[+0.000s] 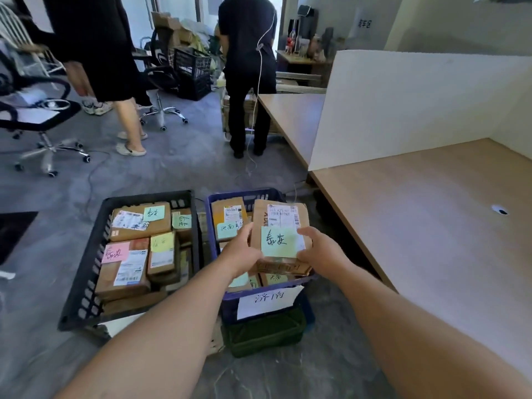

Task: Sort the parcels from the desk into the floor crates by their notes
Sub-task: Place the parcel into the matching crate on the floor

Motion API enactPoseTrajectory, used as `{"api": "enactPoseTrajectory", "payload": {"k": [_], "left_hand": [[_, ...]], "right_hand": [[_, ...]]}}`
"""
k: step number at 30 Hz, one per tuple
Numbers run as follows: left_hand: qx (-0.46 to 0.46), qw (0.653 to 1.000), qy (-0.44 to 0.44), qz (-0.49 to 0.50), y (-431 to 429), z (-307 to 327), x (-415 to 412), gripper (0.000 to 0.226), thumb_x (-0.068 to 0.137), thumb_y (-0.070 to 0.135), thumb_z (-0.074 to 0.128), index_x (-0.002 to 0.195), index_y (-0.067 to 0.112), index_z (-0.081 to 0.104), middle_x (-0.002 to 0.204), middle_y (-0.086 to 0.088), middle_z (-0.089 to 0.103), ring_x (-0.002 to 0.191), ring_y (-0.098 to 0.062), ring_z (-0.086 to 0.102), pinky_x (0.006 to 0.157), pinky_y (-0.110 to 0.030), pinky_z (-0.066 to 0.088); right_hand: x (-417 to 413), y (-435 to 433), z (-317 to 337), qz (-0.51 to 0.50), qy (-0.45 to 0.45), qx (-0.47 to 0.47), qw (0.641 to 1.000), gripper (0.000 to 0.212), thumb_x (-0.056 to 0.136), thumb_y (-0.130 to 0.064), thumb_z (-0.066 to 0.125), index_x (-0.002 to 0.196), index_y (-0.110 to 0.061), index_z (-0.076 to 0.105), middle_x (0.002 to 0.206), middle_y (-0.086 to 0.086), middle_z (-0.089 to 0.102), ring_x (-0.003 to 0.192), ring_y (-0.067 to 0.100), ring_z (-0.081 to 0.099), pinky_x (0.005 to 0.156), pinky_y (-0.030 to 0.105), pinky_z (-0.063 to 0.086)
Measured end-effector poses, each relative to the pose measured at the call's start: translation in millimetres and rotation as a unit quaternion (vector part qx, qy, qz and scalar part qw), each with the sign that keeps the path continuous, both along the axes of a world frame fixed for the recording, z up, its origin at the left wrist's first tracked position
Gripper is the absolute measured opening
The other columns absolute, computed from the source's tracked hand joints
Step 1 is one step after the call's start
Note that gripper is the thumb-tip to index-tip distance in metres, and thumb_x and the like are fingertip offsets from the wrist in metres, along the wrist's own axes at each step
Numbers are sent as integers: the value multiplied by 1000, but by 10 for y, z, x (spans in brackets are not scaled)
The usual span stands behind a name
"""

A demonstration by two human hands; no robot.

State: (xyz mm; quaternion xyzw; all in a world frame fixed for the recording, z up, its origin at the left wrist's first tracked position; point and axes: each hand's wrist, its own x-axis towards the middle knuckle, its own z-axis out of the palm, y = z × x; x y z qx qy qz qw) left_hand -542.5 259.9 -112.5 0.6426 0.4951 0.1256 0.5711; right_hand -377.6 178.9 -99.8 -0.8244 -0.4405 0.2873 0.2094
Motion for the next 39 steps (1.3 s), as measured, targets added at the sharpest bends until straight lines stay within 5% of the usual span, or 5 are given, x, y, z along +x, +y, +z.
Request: {"api": "enactPoseTrajectory", "payload": {"k": [6,13,26,32,39], "left_hand": [[17,1000,16,-4,299,-153,-148,87,87,-1,61,153,35,17,141,-1,49,104,-11,50,62,-18,46],[35,996,65,52,584,-347,-56,88,87,6,65,153,36,15,139,1,52,117,-18,55,94,-34,51],[25,969,149,197,1023,-525,-236,87,89,18,67,153,39,12,144,5,50,128,-19,49,105,-41,43],[-4,960,163,227,1050,-757,-710,88,89,13,66,153,40,12,141,5,51,122,-18,52,100,-39,48],[-33,969,167,178,1249,-1010,-1377,89,90,8,63,153,39,9,143,3,49,115,-21,57,78,-24,50]], "right_hand": [[-7,466,-189,46,-7,7,999,55,91,-19,65,139,-34,45,127,9,53,94,20,65,75,35,61],[177,978,-397,132,-34,2,991,61,92,-19,62,146,-31,38,129,9,42,90,16,56,73,20,51],[-11,2085,-721,310,-18,-23,950,67,90,-18,63,147,-36,34,134,7,39,89,14,57,75,25,53],[-494,2244,-967,354,-20,-58,933,66,91,-19,62,147,-37,31,126,7,40,77,10,52,57,17,45],[-1125,2261,-1154,316,-10,-87,945,66,91,-17,59,148,-34,31,128,8,39,95,21,55,78,34,57]]}}
